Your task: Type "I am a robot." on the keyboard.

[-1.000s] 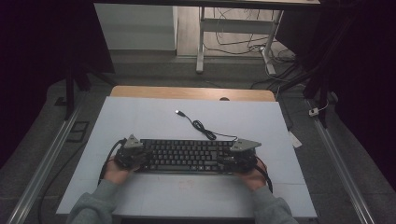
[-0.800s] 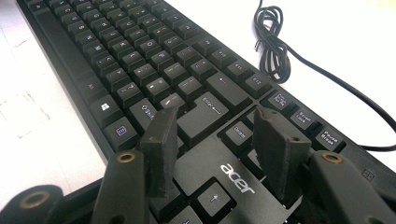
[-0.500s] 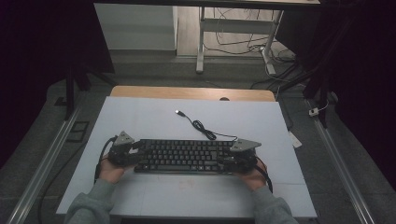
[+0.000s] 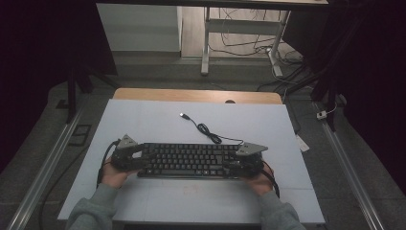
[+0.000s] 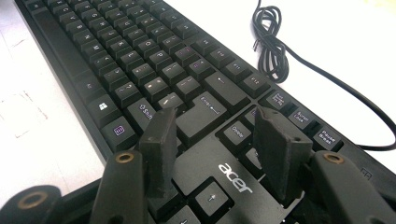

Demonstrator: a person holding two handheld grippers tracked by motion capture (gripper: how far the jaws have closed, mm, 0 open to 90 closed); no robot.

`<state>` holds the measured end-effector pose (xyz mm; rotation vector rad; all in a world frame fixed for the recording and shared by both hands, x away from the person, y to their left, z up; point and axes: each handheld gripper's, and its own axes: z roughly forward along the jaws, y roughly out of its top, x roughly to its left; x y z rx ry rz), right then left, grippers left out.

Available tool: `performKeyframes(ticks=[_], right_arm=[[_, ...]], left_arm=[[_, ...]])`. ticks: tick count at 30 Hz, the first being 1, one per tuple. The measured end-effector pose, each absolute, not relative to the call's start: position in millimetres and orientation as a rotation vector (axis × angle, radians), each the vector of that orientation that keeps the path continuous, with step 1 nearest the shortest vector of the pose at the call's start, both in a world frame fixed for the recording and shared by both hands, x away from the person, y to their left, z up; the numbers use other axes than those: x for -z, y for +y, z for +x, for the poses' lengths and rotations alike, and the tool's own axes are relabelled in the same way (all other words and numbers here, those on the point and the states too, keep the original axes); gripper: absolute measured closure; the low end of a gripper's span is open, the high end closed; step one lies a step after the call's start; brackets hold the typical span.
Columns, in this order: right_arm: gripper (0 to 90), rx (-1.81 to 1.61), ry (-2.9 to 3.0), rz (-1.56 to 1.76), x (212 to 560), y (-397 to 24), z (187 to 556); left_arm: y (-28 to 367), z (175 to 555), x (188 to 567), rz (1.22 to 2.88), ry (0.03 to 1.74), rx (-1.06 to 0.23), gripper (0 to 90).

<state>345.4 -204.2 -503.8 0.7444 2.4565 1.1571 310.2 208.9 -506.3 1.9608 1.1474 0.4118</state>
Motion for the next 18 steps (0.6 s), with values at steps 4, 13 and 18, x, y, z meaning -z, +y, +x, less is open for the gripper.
performKeyframes(ticks=[4, 13, 18], right_arm=[[49.7, -1.158, 2.456, 0.744, 503.8, -204.2, 345.4], [49.7, -1.152, 2.455, 0.745, 503.6, -204.3, 345.5], [49.7, -1.157, 2.455, 0.744, 503.7, -204.1, 345.4]], left_arm=[[208.6, 309.9, 505.7, 1.953, 1.15, -0.409, 37.7], [203.7, 308.0, 502.8, 1.951, 1.121, -0.388, 36.7], [198.2, 306.4, 500.9, 1.959, 1.095, -0.367, 36.3]])
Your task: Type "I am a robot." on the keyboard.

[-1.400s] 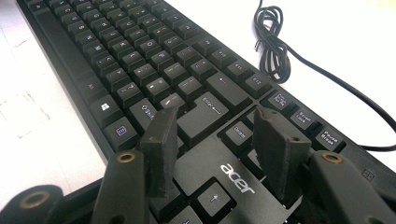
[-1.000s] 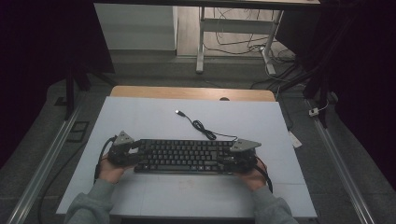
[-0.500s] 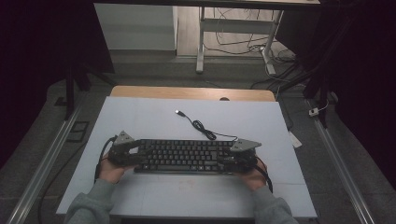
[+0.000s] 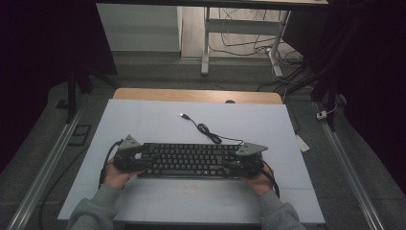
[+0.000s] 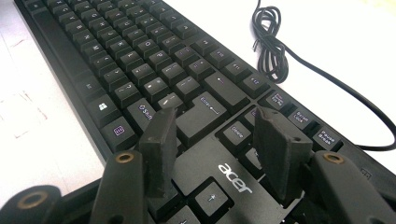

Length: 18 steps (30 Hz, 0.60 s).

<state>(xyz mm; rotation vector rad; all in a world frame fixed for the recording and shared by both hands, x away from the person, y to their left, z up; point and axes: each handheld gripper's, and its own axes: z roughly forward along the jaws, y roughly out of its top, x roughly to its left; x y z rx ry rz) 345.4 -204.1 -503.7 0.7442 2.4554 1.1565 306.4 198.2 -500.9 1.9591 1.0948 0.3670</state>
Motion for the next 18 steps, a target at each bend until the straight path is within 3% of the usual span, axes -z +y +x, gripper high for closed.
performKeyframes(ticks=[18], right_arm=[[49.5, -1.154, 2.455, 0.746, 503.9, -203.7, 345.3]], left_arm=[[164.5, 299.9, 503.4, 2.091, 0.956, -0.26, 35.7]])
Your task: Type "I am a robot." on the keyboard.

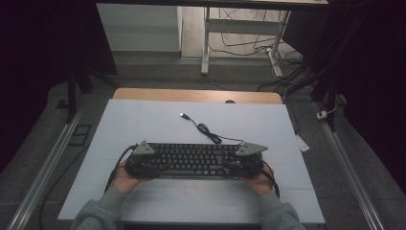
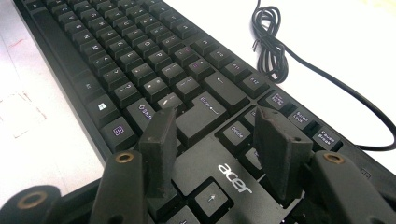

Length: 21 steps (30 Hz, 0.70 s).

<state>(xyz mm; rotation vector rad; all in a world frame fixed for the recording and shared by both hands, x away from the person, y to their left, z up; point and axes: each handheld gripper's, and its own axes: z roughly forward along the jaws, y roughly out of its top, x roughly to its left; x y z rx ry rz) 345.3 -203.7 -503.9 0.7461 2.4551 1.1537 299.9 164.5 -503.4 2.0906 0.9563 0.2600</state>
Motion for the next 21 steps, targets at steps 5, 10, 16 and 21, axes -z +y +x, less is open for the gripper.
performKeyframes(ticks=[5, 10, 16, 21], right_arm=[[49.4, -1.152, 2.456, 0.746, 504.2, -203.6, 345.4], [49.1, -1.139, 2.457, 0.741, 504.3, -203.3, 345.4], [48.9, -1.137, 2.458, 0.741, 504.9, -202.8, 345.2], [48.8, -1.136, 2.456, 0.742, 505.2, -202.6, 345.2]], left_arm=[[159.4, 298.6, 505.9, 2.11, 0.928, -0.246, 42.1], [152.4, 296.2, 508.8, 2.149, 0.867, -0.231, 54.8], [143.6, 294.5, 513.9, 2.217, 0.831, -0.248, 73.8], [140.2, 294.4, 516.3, 2.238, 0.832, -0.254, 85.9]])
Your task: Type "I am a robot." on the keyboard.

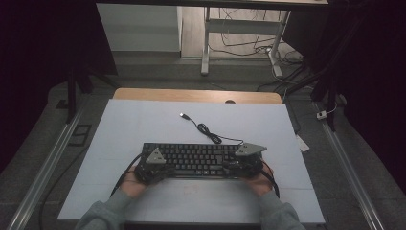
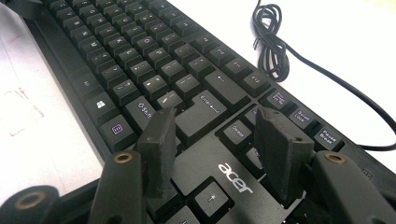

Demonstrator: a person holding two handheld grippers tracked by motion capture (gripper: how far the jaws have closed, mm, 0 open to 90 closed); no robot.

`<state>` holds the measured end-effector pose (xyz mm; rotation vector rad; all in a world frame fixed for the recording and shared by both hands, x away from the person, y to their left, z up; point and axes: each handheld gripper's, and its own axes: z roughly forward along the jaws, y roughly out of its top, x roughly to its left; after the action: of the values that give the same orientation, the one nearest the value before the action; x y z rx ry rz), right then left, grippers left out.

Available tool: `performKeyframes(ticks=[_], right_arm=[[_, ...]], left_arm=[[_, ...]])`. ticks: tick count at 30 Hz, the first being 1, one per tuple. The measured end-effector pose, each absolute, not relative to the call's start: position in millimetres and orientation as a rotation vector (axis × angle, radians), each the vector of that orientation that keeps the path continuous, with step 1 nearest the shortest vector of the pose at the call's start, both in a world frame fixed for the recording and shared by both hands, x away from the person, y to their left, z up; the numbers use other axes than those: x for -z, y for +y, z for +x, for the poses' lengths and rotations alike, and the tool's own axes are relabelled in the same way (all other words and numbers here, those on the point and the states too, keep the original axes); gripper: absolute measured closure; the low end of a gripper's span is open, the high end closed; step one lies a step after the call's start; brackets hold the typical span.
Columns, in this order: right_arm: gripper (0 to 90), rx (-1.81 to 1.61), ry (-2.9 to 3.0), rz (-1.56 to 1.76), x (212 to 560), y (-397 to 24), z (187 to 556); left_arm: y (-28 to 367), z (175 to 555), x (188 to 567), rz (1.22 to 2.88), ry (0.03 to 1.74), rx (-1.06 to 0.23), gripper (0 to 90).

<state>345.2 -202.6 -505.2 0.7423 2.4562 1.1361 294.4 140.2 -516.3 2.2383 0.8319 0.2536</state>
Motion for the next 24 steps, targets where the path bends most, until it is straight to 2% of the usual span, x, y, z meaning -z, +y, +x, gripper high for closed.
performKeyframes(ticks=[2, 24], right_arm=[[48.8, -1.136, 2.456, 0.741, 505.2, -202.4, 345.2], [48.7, -1.137, 2.457, 0.734, 505.8, -201.8, 345.3]], left_arm=[[139.6, 294.6, 516.9, 2.241, 0.836, -0.256, 87.9], [135.6, 297.0, 523.3, 2.252, 0.862, -0.257, 88.1]])
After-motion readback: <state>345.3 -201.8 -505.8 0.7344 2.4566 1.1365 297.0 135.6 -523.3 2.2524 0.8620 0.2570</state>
